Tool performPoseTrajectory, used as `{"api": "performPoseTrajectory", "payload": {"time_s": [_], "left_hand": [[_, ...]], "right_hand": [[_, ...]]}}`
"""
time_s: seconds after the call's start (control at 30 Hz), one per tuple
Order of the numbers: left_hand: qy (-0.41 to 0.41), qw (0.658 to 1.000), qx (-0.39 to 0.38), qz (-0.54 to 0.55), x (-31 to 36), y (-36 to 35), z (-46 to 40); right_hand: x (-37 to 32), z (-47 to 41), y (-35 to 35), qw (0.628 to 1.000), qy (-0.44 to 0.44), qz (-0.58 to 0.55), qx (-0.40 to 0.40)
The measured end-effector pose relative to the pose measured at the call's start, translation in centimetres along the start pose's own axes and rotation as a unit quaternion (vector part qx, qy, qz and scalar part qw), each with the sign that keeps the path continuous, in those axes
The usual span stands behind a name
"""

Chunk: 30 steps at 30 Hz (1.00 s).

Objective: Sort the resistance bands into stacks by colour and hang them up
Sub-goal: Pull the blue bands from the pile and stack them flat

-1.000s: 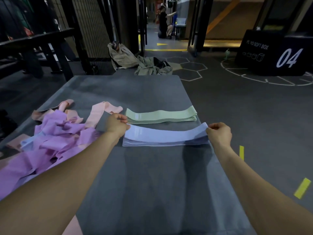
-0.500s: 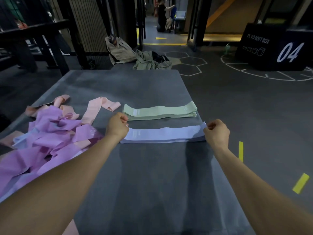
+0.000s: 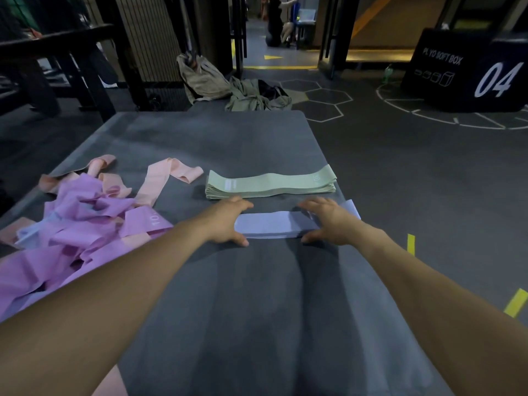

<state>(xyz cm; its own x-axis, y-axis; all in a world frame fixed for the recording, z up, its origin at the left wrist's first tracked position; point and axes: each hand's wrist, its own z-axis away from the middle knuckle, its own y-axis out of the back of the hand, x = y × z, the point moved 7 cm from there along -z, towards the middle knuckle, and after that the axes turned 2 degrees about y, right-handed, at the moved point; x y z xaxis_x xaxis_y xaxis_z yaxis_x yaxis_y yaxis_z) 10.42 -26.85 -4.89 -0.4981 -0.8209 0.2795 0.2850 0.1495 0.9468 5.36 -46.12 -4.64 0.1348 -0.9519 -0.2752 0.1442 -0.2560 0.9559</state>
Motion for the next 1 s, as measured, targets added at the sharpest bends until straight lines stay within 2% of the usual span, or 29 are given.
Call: {"api": "performPoseTrajectory", "payload": {"time_s": [0.33,0.53,0.7,0.8,1.0], "left_hand": [[0.012,1.000,-0.011,0.017,-0.5,-0.5,-0.3],[0.005,0.999,0.034,0.026,-0.2,0.2,0.5],[0.008,0.988,0.127,0.084,-0.2,2.1,3.6],[0.032,0.979,0.172,0.107,-1.6,3.0,6.8],[0.089,0.964,0.215,0.125,-6.7,3.7,14.7]], "right_hand": [[0.0,0.1,0.0,1.000,0.015,-0.019,0.012],[-0.3,1.5,0.8,0.997,-0.002,-0.004,0.078],[-6.3,1.6,1.6,0.990,0.038,-0.045,0.124],[-10.4,1.4,0.7,0.989,0.054,-0.071,0.116],[-19.4,1.3,-1.4,0.984,0.086,-0.122,0.098]]}}
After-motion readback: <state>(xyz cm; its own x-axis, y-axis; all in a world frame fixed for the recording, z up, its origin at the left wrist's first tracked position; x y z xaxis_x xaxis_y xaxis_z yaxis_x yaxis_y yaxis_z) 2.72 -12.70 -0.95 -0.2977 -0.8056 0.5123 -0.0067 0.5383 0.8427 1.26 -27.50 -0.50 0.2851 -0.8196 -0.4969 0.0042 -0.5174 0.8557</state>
